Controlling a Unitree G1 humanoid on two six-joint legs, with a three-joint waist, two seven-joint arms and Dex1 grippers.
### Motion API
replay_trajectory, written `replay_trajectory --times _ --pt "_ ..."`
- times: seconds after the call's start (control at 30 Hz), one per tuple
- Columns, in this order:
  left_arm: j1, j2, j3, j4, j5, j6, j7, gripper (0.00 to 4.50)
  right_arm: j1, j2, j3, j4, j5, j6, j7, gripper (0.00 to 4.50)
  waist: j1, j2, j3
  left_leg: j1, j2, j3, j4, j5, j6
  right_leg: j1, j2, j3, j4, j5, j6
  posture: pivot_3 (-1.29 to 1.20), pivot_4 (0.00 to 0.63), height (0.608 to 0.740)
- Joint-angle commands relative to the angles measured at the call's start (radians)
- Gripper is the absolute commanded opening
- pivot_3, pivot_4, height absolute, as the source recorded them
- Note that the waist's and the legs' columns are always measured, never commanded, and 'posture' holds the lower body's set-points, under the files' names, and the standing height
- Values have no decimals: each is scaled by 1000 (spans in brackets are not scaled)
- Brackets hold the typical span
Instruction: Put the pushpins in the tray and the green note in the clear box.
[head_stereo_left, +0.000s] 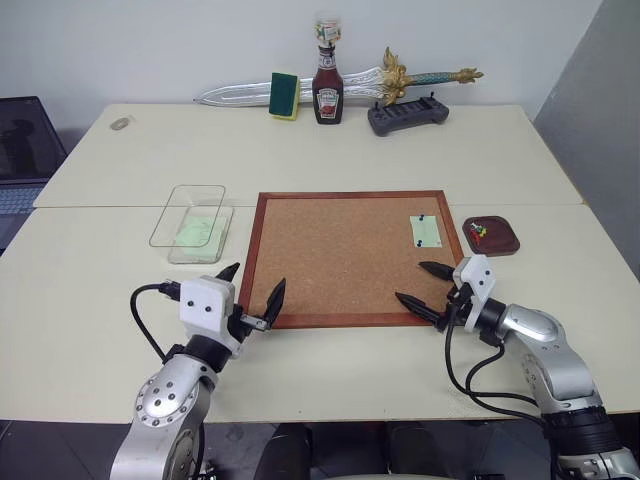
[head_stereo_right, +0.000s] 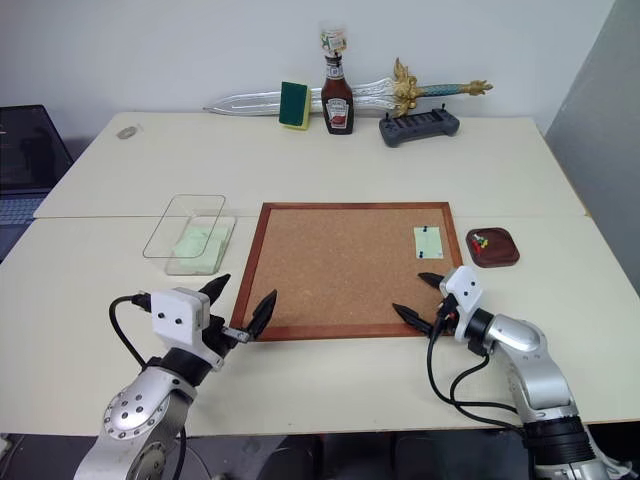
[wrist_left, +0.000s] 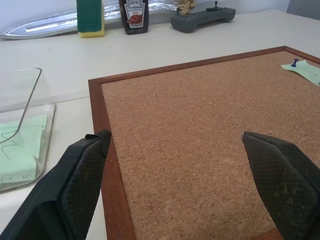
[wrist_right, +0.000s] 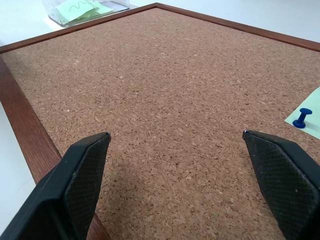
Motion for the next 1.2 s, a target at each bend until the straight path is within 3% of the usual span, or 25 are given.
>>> replay_trajectory --times 0.03,1.07,1.2 --pt "-2 0 7 -16 -4 -32 -7 4463 -12 -8 -18 -31 13 -1 -2 4500 0 0 0 0 0 0 0 0 0 0 0 0 0 0 0 0 150 740" --pt "-80 111 63 14 -93 30 -120 4463 16 6 -15 -89 13 23 -43 4500 0 0 0 0 0 0 0 0 0 0 0 0 0 0 0 0 150 740" --pt "-123 132 51 53 -103 30 -155 3726 35 3 -28 -118 21 28 -58 4500 0 0 0 0 0 0 0 0 0 0 0 0 0 0 0 0 150 740"
